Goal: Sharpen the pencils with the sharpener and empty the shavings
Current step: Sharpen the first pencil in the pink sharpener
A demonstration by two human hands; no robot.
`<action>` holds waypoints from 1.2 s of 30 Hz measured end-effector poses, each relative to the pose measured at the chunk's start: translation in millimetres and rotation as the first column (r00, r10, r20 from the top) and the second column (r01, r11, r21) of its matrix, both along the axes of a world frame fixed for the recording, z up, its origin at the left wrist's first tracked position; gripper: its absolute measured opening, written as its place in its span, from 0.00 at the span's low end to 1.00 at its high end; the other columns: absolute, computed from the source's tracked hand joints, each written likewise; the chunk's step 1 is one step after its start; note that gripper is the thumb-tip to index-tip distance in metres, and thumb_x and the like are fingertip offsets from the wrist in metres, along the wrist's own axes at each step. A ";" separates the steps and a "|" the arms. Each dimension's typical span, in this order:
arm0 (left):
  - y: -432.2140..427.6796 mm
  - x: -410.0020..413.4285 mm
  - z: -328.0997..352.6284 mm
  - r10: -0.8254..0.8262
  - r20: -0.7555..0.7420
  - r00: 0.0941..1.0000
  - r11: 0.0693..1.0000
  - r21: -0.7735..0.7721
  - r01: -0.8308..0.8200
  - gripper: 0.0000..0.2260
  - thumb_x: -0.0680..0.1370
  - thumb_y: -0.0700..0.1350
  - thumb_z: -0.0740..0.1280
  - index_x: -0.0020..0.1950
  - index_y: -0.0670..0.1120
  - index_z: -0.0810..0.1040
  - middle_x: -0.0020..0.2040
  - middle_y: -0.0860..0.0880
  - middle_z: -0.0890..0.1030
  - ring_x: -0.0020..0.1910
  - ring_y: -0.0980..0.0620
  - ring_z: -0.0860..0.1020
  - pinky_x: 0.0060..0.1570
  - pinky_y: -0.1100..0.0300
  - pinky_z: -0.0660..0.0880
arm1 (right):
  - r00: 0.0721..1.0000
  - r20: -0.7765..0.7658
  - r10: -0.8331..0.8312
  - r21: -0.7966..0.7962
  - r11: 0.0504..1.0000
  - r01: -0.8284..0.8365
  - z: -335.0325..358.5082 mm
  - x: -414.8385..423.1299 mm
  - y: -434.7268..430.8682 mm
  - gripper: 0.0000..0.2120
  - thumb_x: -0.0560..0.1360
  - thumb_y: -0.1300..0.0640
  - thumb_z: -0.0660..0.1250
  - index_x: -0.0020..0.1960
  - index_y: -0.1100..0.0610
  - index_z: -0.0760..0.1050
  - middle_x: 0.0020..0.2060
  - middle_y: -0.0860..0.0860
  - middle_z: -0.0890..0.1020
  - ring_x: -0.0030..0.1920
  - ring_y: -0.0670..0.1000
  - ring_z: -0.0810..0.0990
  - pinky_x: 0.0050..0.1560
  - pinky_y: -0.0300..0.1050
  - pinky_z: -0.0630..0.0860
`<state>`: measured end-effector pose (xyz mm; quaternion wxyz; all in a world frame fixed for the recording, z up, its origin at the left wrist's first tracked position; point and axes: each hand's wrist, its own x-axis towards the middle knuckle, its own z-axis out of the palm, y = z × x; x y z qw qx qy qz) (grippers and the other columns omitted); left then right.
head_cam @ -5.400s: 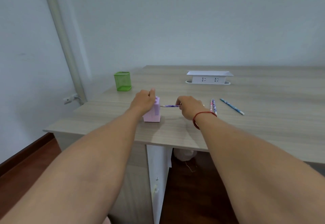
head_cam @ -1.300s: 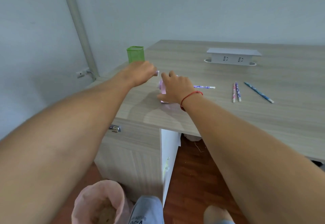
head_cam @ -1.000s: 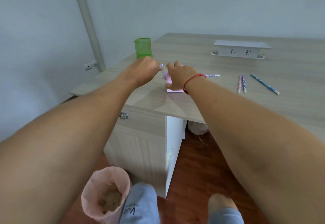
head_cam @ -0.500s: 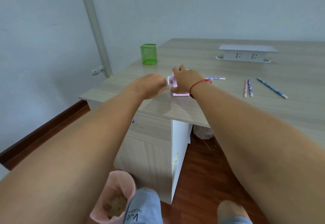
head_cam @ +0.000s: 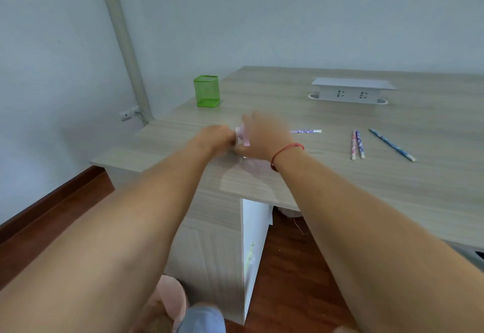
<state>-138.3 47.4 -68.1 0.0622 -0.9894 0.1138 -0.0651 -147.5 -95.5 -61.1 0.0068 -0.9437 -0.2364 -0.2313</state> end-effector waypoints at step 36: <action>7.5 -15.5 -8.8 -0.112 -0.071 0.991 0.979 -0.181 0.097 0.14 0.81 0.47 0.58 0.56 0.42 0.79 0.54 0.40 0.81 0.53 0.40 0.78 0.54 0.50 0.73 | 0.998 -0.055 -0.018 -0.057 0.998 0.015 6.9 9.9 -1.7 0.26 0.75 0.40 0.61 0.65 0.56 0.67 0.60 0.54 0.73 0.56 0.59 0.78 0.52 0.50 0.70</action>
